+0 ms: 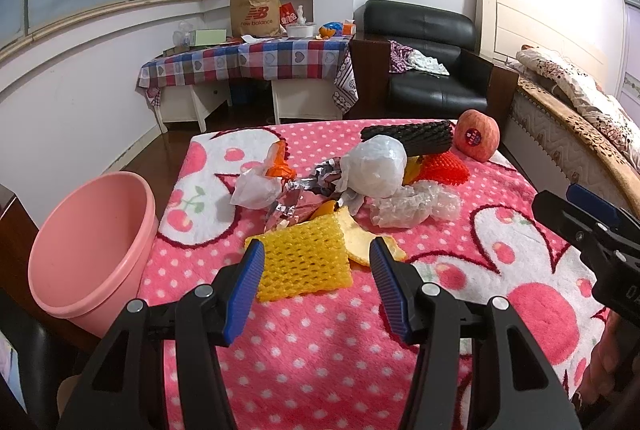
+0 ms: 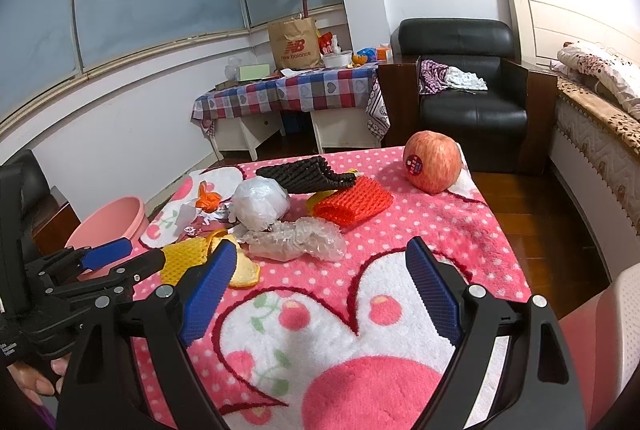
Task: Collect trash
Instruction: 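Move the left gripper to the yellow foam net and close on it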
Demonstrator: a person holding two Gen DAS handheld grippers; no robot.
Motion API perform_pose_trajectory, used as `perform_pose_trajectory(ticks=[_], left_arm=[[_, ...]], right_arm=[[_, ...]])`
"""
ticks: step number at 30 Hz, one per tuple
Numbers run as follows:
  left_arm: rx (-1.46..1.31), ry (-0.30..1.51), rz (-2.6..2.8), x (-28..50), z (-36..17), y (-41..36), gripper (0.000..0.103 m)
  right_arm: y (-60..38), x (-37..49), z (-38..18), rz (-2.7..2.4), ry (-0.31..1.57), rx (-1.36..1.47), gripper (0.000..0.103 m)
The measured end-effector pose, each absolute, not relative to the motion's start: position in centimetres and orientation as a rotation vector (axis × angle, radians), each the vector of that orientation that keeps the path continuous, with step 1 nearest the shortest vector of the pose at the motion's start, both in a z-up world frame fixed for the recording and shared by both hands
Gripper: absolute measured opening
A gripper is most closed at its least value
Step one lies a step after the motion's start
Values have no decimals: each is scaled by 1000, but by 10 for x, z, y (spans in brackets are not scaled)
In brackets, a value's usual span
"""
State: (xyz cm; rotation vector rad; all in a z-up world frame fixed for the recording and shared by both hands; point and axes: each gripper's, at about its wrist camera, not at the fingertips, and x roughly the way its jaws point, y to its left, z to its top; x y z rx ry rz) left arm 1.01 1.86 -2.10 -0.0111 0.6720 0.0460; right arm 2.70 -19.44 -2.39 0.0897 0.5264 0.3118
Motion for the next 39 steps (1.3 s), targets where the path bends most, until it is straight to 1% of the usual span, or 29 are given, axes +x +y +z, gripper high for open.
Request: perform_pose_trajectory(ticks=[15,20,23,28,37,38,39], left_arm=[[-60,729,22,29,-30,40,54],[-89,719,11,33,-32,52,54],[-85,736,42,39,-38,60,54],[-162,808,22,56,-53,73,55],[-181,890,-20,86,-82,75,55],[-180,894,-19,88,-85,74,54],[-185,898,-34,89,-89,73,48]], right_arm=[[-202,58,-43,300,605,139,87],[-201,71,-50,326,648,161,87],[-198,77,-54,349,671,163,87],[-193,84,-60,377,697,167,87],[-193,94,-68,394,735,199,87],[-193,95,-68,395,736,201,87],[-194,95,-68,396,739,204,87]])
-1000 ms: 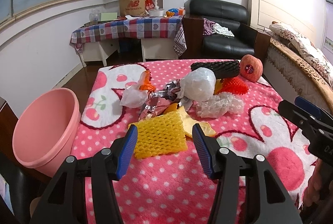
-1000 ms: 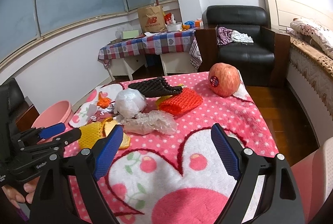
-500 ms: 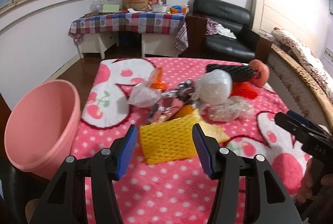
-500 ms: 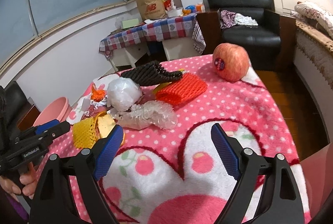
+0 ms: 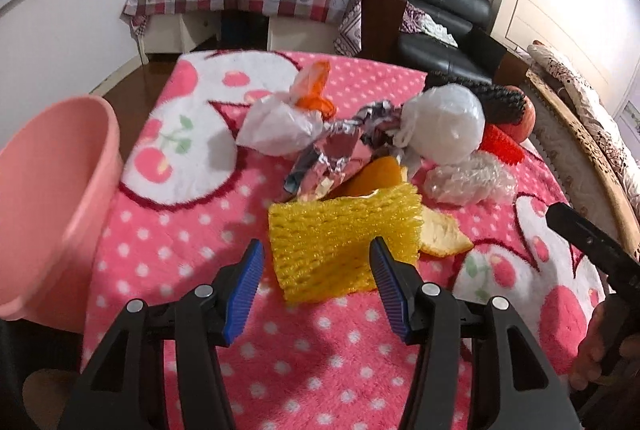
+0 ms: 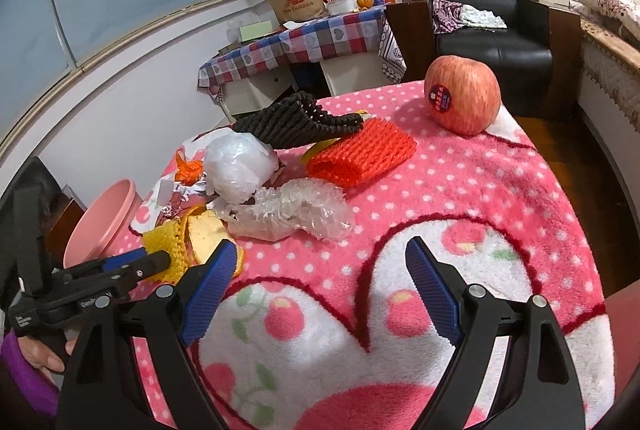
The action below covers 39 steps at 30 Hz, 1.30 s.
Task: Collect trash
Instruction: 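Move the left gripper to the yellow foam net and close on it, then lift the yellow foam net with the left gripper while the right gripper grasps the black mesh net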
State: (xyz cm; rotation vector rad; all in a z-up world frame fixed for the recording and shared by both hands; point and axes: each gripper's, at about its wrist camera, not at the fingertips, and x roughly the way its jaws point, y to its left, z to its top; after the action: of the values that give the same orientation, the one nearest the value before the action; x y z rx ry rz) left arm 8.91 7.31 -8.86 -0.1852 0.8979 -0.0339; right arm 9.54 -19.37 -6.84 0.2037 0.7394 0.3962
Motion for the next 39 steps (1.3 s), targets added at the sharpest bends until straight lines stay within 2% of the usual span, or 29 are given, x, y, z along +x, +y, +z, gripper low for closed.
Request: perform_pose_trajectory(ticks=[6,9,26,27,29,39], left_arm=[[-191,883,-38,96,-106,71,18],[-181,866,-42,93,-111,75,11],[-134,798,-60,51,-60,52,8],[-185,696,-91,44,-47,55,8],[-125,789,-58,43,-51,45,8],[-98,761,-54,39,-32,33,8]], right_arm=[[-193,97,-70,402,748,211,87],[-192,99,-70,404,751,210,87],[-202,94,-68,429,702,269,87],[-204,93,-67,432,699,274,87],[-205,92,-67,436,694,281,87],[-207,89,-66,443,690,295,87]])
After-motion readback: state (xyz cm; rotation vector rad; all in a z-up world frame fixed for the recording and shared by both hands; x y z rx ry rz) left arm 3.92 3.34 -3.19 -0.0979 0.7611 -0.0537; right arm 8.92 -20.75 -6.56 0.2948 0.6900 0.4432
